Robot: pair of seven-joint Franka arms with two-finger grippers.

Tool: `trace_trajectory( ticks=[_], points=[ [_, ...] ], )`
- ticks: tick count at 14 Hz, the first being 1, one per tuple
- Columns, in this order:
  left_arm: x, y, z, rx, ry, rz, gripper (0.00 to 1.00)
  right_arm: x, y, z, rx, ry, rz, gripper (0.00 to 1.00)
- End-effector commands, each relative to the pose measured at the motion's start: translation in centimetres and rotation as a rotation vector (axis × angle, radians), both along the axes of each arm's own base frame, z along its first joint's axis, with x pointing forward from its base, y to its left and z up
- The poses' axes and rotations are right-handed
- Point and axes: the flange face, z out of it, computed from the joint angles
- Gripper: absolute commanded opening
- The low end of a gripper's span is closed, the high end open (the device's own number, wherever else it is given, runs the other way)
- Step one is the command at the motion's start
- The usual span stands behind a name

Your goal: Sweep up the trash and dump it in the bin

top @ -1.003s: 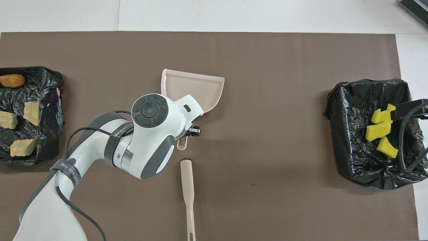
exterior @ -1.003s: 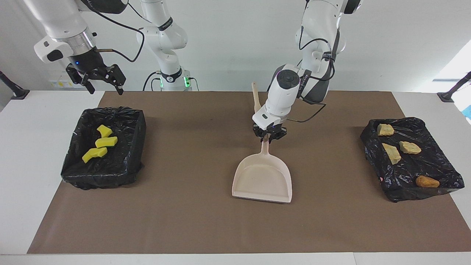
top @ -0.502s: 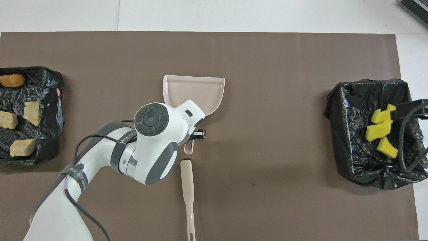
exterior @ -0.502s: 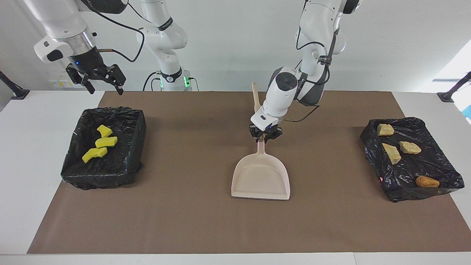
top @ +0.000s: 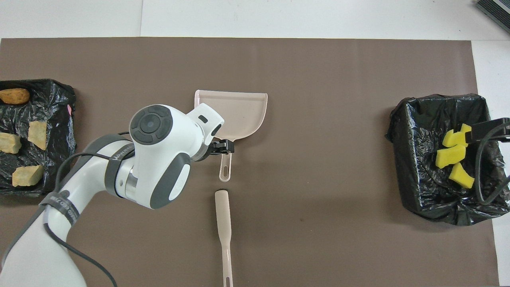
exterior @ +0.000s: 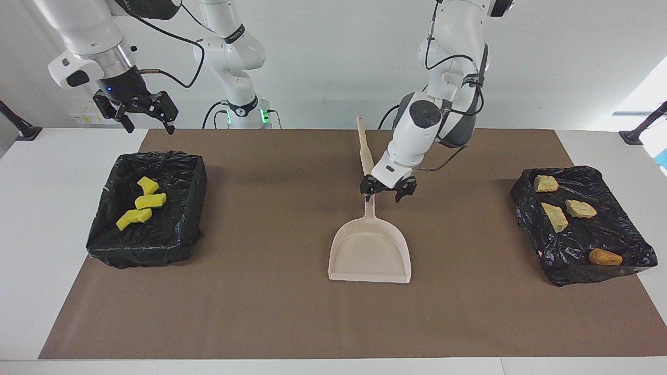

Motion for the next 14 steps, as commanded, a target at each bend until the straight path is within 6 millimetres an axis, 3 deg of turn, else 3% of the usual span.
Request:
trace_trajectory(
  ticks=[1,3,8,11,14],
  points=[
    [0.8,5.3,4.4,0.002,0.011,0.061,1.0,-0.6,0.1,0.0,0.021,0.005,-0.006,1.0],
    [1.1,9.4,6.8,0.008,0.014,0.05,1.0,-0.6,0.1,0.0,0.021,0.005,-0.006,1.0],
    [0.4,18.6,9.8,0.067,0.063,-0.131,1.0,-0.6,0.1,0.0,0.021,0.005,-0.006,1.0],
    [-0.1,22.1,12.0,0.107,0.086,-0.197,1.0,-0.6,0.1,0.0,0.021,0.005,-0.006,1.0],
    [-0.8,23.6,15.9,0.104,0.116,-0.199,1.0,-0.6,0.1,0.0,0.021,0.005,-0.006,1.0]
  ],
)
